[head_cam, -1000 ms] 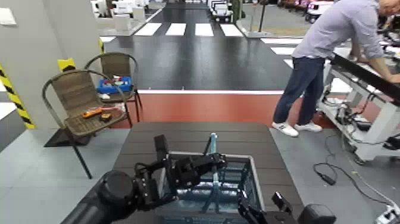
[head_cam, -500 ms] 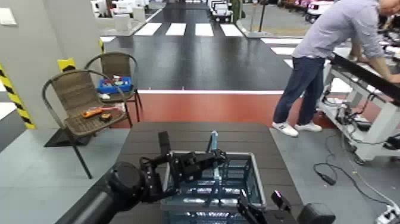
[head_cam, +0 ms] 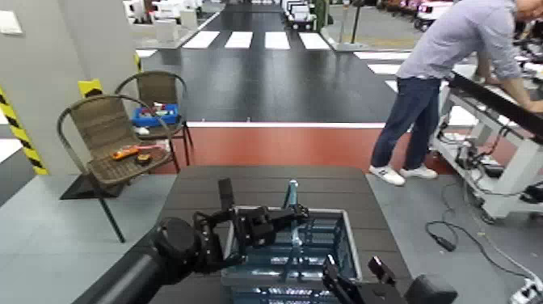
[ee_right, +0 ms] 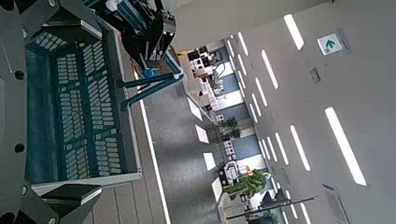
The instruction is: Place the crate on the table.
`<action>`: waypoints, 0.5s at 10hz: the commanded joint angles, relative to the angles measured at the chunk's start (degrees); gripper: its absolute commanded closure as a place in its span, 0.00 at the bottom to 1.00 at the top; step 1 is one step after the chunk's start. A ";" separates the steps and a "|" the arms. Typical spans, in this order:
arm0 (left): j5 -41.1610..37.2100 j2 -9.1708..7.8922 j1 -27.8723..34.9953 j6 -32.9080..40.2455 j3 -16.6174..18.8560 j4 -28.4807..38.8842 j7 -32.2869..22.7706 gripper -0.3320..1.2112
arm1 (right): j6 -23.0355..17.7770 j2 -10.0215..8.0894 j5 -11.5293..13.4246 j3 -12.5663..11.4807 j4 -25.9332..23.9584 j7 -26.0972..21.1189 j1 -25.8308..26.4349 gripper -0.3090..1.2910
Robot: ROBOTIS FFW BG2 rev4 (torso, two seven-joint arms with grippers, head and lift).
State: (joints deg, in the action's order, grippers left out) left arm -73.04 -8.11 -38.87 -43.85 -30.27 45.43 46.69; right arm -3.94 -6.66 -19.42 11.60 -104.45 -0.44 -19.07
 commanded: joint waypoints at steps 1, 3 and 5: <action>0.53 0.38 -1.12 0.61 -0.75 -1.75 1.21 0.98 | -0.63 0.07 -0.01 0.09 0.13 0.00 0.00 0.29; 0.61 0.38 -0.86 1.14 -0.58 -1.75 2.27 0.75 | -0.63 0.07 -0.09 -0.09 0.04 -0.09 -0.17 0.29; 1.49 0.12 -0.24 1.40 0.57 -0.25 2.79 0.48 | -0.45 0.07 -0.09 -0.26 -0.05 0.00 -0.26 0.29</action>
State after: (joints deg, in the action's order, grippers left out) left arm -72.00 -7.85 -39.37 -42.48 -30.20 44.65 49.50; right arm -4.46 -6.60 -19.51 11.36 -104.42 -0.48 -19.32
